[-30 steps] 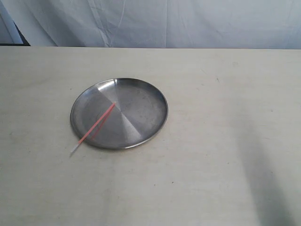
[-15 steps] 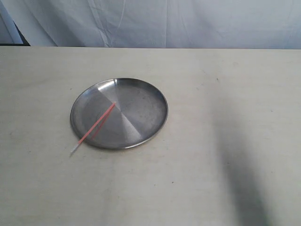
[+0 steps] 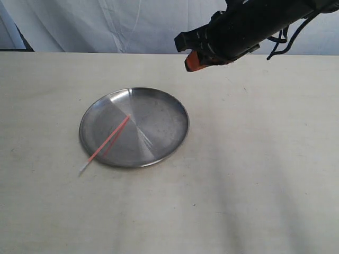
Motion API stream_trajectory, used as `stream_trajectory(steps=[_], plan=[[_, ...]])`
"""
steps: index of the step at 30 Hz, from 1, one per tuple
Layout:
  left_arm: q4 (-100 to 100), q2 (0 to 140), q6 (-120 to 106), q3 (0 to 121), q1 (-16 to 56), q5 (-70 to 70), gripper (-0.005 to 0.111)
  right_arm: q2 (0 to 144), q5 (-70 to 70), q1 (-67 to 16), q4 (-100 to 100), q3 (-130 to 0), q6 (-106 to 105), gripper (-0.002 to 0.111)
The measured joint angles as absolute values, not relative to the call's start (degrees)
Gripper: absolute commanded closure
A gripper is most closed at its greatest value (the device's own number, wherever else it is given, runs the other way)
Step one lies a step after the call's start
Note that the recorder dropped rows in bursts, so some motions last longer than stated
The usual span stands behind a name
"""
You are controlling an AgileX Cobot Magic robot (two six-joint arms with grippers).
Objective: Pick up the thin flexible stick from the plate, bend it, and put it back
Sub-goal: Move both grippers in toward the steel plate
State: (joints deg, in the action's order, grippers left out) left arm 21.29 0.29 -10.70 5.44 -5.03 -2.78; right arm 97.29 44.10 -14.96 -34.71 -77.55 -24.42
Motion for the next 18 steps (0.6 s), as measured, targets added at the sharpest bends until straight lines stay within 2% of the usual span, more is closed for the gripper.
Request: stream_trajectory(steps=[5, 18], plan=[[21.3, 0.3, -10.7, 5.4, -5.0, -2.8, 0.107, 96.9, 41.1, -14.6, -29.1, -78.0, -22.7, 0.108], [24.7, 0.3, -5.7, 5.4, -5.0, -6.3, 0.107, 95.4, 45.1, -14.6, -22.4, -77.9, -17.8, 0.108]])
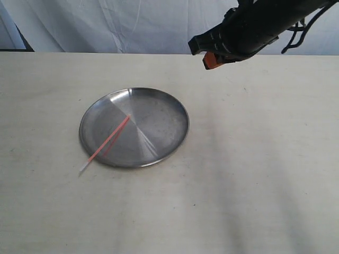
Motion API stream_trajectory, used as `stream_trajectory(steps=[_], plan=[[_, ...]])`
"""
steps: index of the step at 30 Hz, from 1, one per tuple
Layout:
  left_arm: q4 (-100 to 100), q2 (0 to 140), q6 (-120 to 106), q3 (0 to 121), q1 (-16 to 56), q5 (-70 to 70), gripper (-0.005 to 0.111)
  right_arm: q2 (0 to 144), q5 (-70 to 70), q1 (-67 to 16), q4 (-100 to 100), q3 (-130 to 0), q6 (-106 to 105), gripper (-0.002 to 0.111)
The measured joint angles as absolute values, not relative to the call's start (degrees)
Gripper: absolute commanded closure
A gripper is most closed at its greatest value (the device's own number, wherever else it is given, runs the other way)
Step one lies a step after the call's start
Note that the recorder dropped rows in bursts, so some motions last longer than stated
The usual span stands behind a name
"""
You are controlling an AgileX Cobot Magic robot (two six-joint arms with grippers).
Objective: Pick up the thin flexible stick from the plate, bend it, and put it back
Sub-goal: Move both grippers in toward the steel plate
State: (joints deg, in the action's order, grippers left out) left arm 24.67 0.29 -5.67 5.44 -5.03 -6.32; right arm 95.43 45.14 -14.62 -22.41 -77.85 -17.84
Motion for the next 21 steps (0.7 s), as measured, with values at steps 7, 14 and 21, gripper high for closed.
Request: stream_trajectory(steps=[7, 14, 21], plan=[[30.7, 2.4, 1.2, 14.0, -3.2, 10.2, 0.107, 89.7, 45.2, -14.6, -12.7, -74.3, -12.2, 0.108], [48.6, 14.8, -25.1, 29.0, -0.4, 14.5, 0.107, 83.9, 45.5, -14.6, -11.5, -68.8, -9.6, 0.108], [67.2, 34.3, -58.3, 41.9, 2.9, 32.2, 0.107, 75.6, 43.0, -14.6, -13.5, -59.6, -7.2, 0.108]])
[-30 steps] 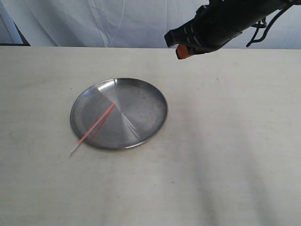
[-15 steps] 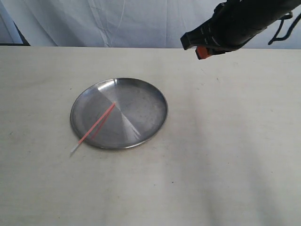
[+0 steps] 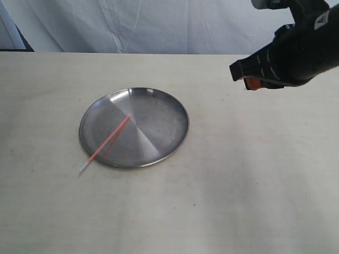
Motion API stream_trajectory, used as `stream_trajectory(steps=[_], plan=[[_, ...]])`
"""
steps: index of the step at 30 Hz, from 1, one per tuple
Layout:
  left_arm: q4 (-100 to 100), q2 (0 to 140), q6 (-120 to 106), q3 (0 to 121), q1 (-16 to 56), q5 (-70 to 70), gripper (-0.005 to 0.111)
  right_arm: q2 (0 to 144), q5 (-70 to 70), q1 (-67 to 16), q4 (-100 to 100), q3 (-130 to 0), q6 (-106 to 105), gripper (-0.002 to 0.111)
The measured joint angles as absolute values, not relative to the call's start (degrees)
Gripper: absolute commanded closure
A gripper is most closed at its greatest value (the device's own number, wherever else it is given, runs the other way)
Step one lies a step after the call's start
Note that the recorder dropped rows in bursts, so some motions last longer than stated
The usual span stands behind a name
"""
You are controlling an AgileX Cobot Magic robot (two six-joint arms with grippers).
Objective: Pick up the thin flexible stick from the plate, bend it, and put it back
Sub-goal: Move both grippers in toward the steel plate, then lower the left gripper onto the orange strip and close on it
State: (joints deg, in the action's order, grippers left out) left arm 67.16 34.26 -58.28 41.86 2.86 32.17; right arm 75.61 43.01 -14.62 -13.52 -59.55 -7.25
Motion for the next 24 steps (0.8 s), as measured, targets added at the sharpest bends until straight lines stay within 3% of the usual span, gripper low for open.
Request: stream_trajectory(steps=[14, 24], plan=[[41.5, 84.9, -41.7, 53.0, 6.7, 47.0, 0.107, 66.8, 41.2, -14.6, -14.7, -49.1, -6.1, 0.108], [34.7, 99.8, -42.3, 59.6, 14.0, 47.0, 0.107, 66.7, 41.2, -14.6, -16.4, -49.0, -6.0, 0.108]])
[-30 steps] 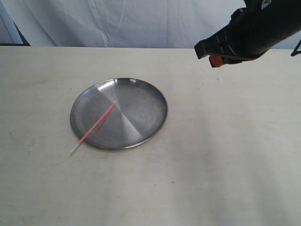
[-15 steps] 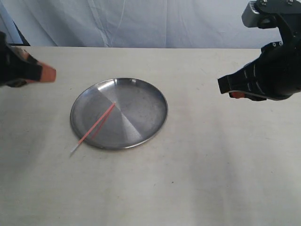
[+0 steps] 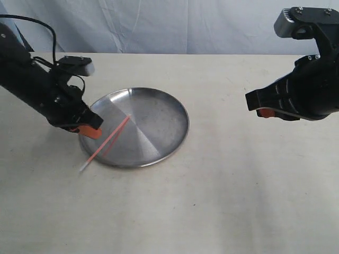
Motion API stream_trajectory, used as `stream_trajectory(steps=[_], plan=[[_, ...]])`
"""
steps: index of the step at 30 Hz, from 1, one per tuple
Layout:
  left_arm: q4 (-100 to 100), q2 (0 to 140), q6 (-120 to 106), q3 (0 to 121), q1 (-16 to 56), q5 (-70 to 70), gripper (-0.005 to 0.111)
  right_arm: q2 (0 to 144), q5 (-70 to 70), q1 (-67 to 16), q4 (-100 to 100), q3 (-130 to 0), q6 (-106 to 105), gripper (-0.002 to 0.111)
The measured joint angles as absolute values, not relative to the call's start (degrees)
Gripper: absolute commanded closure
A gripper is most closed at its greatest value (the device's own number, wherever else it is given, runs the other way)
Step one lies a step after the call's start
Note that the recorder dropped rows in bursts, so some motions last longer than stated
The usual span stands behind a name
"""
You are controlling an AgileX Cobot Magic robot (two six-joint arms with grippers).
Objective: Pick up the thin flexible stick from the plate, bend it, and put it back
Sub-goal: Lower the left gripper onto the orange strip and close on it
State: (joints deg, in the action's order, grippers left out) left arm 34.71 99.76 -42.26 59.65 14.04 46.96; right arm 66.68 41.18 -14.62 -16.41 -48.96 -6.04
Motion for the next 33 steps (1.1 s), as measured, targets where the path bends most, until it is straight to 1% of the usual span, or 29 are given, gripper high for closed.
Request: stream_trajectory(steps=[3, 7, 9, 10, 11, 12, 13, 14, 15, 17, 22, 33], plan=[[28.9, 100.7, -40.0, 60.8, 17.8, 45.5, 0.107, 66.7, 41.2, -14.6, -16.5, -49.0, -6.0, 0.108], [12.6, 101.7, -26.9, 61.2, 22.3, 40.7, 0.107, 66.7, 41.3, -14.6, -16.6, -48.7, -6.0, 0.108], [9.5, 102.5, -23.4, 61.2, 22.8, 39.2, 0.105, 66.7, 41.3, -14.6, -16.6, -48.7, -6.0, 0.108], [9.1, 103.0, -22.7, 61.3, 22.8, 38.9, 0.100, 66.7, 41.4, -14.6, -16.6, -48.7, -6.0, 0.108], [9.1, 103.7, -22.4, 61.6, 22.8, 38.3, 0.089, 66.7, 41.4, -14.6, -16.6, -48.7, -6.0, 0.108], [9.8, 104.5, -22.2, 61.7, 22.8, 37.9, 0.083, 66.7, 41.4, -14.6, -16.6, -48.7, -6.0, 0.108], [10.6, 104.7, -22.4, 61.7, 22.8, 37.9, 0.068, 66.7, 41.5, -14.6, -16.6, -48.7, -6.0, 0.108], [12.5, 105.0, -24.1, 61.9, 22.8, 37.4, 0.063, 66.7, 41.6, -14.6, -16.6, -48.7, -6.0, 0.108], [13.4, 105.1, -24.6, 62.0, 22.8, 37.1, 0.055, 66.7, 41.6, -14.6, -16.6, -48.7, -6.0, 0.108], [13.8, 105.1, -25.5, 62.0, 22.8, 35.9, 0.048, 66.7, 41.7, -14.6, -16.6, -48.7, -6.0, 0.108], [9.7, 105.3, -26.1, 62.0, 22.8, 32.1, 0.047, 66.7, 42.7, -14.6, -16.6, -48.7, -6.0, 0.108], [10.6, 109.8, -26.1, 62.0, 23.6, 31.8, 0.047, 66.7, 42.7, -14.6, -16.6, -48.7, -6.0, 0.108]])
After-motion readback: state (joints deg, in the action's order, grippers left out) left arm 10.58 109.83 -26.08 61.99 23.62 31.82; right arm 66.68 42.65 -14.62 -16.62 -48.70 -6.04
